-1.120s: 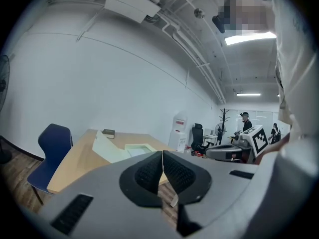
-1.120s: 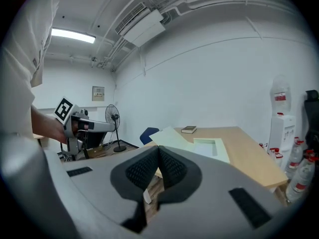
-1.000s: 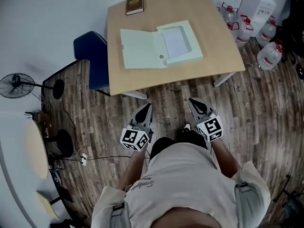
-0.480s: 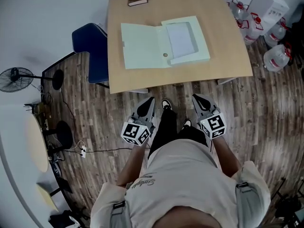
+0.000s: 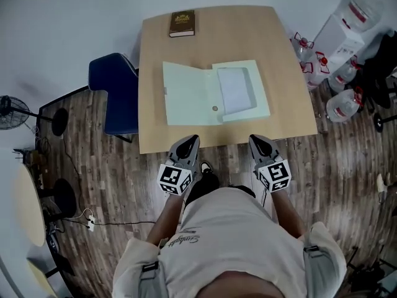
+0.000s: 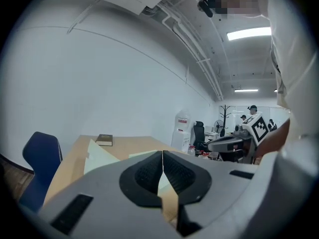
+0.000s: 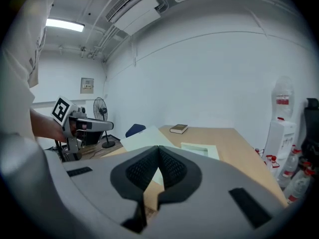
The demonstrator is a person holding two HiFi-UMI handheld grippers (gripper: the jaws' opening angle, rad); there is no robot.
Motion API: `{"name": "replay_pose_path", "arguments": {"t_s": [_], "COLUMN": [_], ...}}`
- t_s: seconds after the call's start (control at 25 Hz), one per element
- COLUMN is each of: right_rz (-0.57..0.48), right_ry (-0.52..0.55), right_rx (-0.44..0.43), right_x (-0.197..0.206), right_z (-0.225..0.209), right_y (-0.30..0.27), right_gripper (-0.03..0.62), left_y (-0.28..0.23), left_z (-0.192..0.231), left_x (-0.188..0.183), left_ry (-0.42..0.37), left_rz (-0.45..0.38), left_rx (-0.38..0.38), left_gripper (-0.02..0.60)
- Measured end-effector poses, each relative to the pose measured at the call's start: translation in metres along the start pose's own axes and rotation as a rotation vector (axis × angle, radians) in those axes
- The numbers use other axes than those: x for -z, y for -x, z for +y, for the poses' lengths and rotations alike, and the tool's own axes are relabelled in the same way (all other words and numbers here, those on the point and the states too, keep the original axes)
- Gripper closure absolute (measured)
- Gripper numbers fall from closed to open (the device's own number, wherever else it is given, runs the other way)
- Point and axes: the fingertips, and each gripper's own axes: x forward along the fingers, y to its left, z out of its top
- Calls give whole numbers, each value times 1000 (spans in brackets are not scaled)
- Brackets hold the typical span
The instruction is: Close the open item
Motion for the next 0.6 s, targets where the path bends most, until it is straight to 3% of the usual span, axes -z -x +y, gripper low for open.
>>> {"name": "replay_pose_path", "arguments": {"t_s": [0.2,0.6], "right_rz": [-45,-15], "right_ry": [43,49], "right_rx": [50,92], "right_x": [-37,-51], "right_z": [-2,-6], "right_y": [-43,-90], "right_gripper": [605,605], "left_y": [-13,-49], "left_z": [48,92], "left_x": [-10,-23], "left_ry": [83,115], "left_rz": [-30,-35], "left_rx": [35,109], "left_gripper": [566,566]}}
